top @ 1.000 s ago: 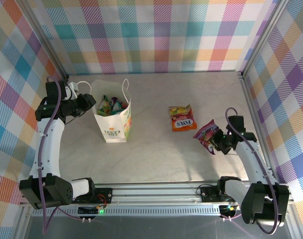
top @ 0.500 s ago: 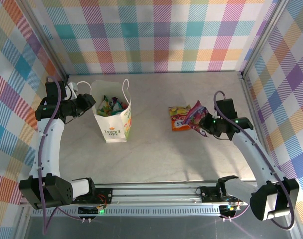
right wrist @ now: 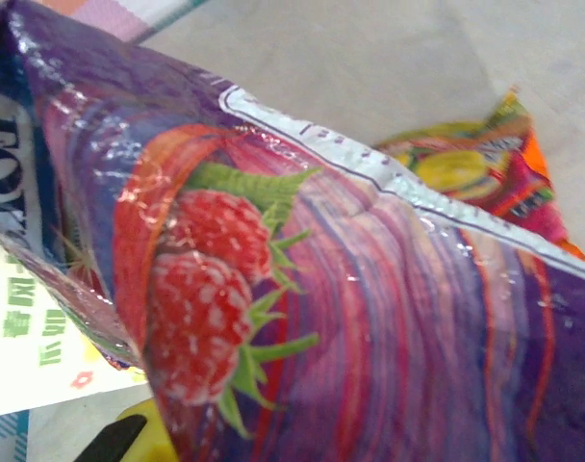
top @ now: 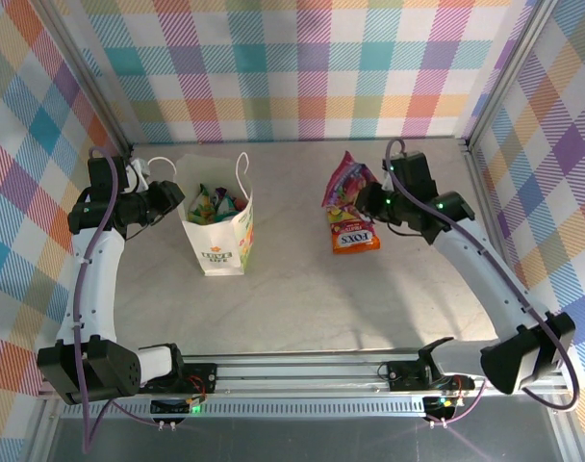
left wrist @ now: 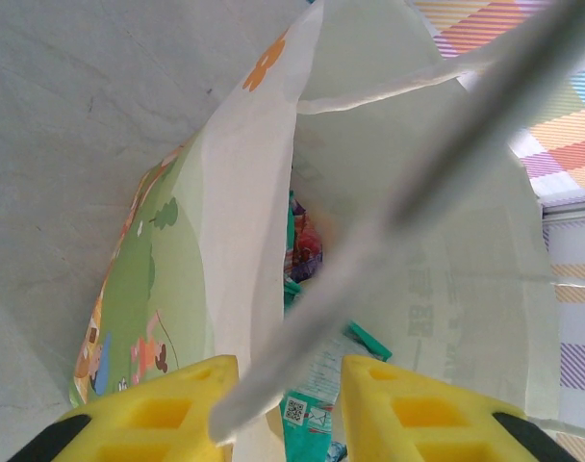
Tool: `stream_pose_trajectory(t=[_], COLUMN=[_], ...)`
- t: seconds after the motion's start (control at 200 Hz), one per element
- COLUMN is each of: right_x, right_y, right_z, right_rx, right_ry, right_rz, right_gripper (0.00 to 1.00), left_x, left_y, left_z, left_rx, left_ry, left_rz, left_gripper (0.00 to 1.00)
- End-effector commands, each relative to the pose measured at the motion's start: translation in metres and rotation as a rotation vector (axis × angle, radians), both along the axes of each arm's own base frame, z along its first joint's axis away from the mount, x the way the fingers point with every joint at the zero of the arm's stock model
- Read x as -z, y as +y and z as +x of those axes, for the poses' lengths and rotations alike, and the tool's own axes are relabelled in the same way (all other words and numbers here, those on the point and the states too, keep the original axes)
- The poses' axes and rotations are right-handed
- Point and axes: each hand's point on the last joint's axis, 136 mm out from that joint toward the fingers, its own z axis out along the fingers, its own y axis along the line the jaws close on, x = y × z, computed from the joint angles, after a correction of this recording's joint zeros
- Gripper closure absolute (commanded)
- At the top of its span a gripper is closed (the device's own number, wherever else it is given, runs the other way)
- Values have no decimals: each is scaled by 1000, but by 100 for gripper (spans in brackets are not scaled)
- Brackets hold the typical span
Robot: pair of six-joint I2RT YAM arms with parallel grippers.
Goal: Place the snacks into the paper bag
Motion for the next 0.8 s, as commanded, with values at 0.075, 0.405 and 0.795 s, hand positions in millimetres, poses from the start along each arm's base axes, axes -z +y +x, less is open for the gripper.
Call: stream_pose_trajectory(t=[0.075, 0.405, 0.795], right_x=[-62, -120, -158], right_y=[36, 87, 140], right_z=[11, 4, -7], right_rx=[-109, -229, -360], right_ry=[-186, -339, -441], right_rz=[9, 43, 88], right_gripper=[83, 83, 83], left_x=[-15, -10, -10], left_y=[0, 1, 3], left_z=[3, 6, 6], left_rx=[-9, -12, -18], left_ry=[-51, -50, -57], left_rz=[3, -4, -12], left_gripper=[67, 67, 67])
